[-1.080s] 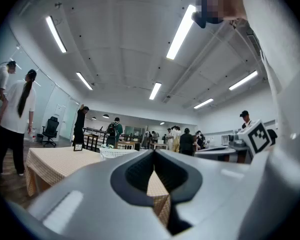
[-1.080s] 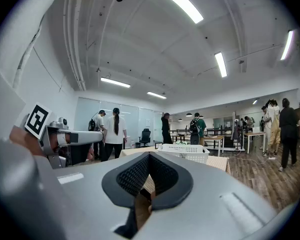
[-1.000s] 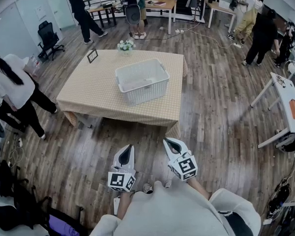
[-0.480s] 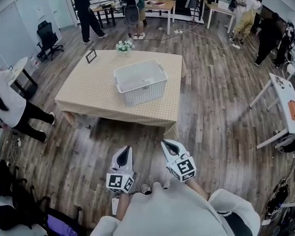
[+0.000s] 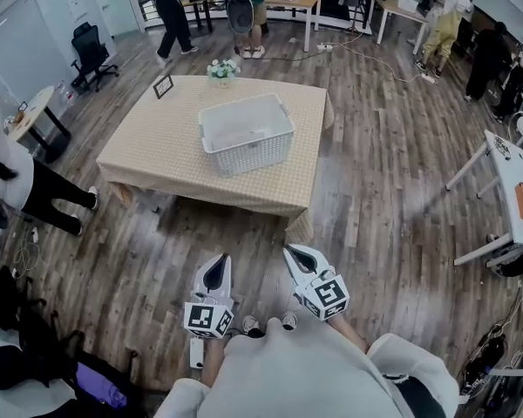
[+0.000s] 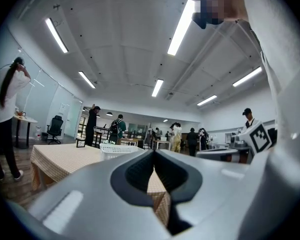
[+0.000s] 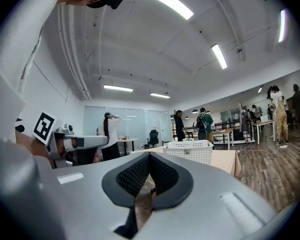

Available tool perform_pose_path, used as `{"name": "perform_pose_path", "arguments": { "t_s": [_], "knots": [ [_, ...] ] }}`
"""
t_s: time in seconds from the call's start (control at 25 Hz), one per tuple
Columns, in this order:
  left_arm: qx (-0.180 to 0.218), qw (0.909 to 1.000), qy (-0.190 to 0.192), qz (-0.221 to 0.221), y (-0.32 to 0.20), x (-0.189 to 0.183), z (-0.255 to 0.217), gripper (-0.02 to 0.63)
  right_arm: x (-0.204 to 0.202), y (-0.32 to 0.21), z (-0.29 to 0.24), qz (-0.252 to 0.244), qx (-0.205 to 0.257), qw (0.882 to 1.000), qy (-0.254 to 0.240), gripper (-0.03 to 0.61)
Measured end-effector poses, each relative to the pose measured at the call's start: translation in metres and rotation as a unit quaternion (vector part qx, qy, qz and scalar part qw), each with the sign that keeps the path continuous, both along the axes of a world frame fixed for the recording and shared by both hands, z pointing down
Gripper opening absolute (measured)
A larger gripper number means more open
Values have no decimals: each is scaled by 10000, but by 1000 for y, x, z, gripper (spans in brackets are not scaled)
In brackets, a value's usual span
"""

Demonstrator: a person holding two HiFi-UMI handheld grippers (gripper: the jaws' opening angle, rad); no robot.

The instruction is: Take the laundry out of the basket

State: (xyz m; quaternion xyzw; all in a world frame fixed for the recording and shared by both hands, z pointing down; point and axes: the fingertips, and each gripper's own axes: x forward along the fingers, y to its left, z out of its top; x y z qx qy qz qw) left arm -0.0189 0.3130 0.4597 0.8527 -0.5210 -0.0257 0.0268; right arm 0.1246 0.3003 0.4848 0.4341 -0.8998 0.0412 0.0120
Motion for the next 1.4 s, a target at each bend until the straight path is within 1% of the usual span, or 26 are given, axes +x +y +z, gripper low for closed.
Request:
{"name": "perform_pose_path", "arguments": {
  "t_s": [0.24, 0.36, 0.6, 0.76, 1.04, 1.2, 1.4],
  "knots": [
    [0, 9999, -101, -100, 4, 16, 1, 12, 24, 1, 3, -60, 21, 10000, 34, -2],
    [-29, 9998, -106, -147, 1, 22, 2, 12, 32, -4, 7, -72, -37, 9999, 76, -2],
    [-115, 9997, -74, -192, -6, 26, 8, 12, 34, -11, 14, -109, -131, 9998, 95, -2],
    [-128, 9997, -59, -196, -20, 25, 12, 12, 34, -24, 16, -87, -128, 9998, 122, -2],
    [-91, 9999, 10, -143, -71, 13, 17, 11, 27, -69, 21, -15, -128, 9997, 183, -2],
    [-38, 9999, 69, -110, -116, 2, 18, 12, 17, -112, 20, 45, -76, 9997, 227, -2],
    [69, 9999, 115, 9, -181, -20, 6, 12, -7, -175, 7, 139, 38, 9995, 270, -2]
  ]
}}
